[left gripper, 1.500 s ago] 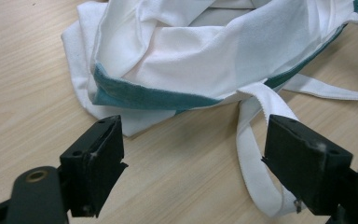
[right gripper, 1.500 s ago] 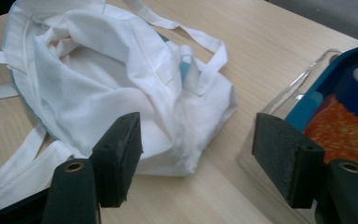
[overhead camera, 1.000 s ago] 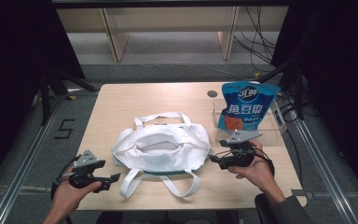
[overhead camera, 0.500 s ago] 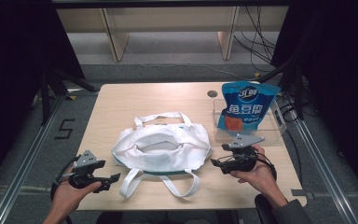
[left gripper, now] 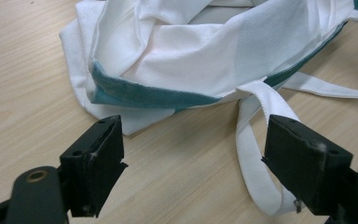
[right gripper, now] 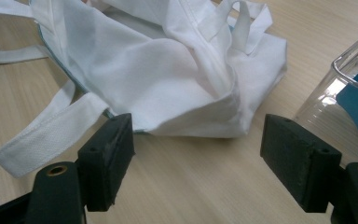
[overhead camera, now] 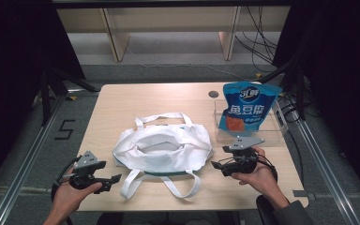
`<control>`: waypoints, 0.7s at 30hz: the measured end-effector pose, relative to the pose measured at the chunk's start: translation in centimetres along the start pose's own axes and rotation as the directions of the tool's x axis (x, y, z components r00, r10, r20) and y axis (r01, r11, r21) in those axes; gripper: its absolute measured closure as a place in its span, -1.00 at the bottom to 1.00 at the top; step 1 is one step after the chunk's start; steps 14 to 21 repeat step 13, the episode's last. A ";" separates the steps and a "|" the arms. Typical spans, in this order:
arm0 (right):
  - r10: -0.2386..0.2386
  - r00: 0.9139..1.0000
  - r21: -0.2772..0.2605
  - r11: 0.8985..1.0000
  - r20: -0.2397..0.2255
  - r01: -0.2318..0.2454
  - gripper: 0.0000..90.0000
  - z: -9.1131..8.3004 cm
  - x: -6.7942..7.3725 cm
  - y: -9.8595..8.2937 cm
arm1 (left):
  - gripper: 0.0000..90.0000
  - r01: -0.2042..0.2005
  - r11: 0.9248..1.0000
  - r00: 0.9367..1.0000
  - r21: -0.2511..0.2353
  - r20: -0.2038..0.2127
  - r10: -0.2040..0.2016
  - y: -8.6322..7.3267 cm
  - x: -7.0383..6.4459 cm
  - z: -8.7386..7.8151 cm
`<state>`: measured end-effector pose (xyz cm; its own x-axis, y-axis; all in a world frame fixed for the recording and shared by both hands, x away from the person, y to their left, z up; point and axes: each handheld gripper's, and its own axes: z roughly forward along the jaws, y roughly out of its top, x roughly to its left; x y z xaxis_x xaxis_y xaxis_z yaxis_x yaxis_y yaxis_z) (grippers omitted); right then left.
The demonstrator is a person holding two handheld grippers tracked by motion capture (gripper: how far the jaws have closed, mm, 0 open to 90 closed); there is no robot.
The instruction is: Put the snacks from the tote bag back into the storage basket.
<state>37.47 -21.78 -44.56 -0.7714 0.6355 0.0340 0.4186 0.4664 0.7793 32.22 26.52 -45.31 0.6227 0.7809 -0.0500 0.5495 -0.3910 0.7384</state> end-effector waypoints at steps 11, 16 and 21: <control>-0.009 1.000 0.002 1.000 0.010 0.009 -0.42 0.0 0.0 0.0 | -0.57 0.004 1.000 1.000 -0.012 0.002 -0.004 0.0 0.0 0.1; -0.007 1.000 0.012 1.000 -0.003 0.007 -0.42 0.0 0.0 0.0 | -0.57 0.012 1.000 1.000 -0.010 0.000 -0.012 0.0 -0.1 0.1; -0.007 1.000 0.012 1.000 -0.003 0.007 -0.42 0.0 0.0 0.0 | -0.57 0.012 1.000 1.000 -0.010 0.000 -0.012 0.0 -0.1 0.1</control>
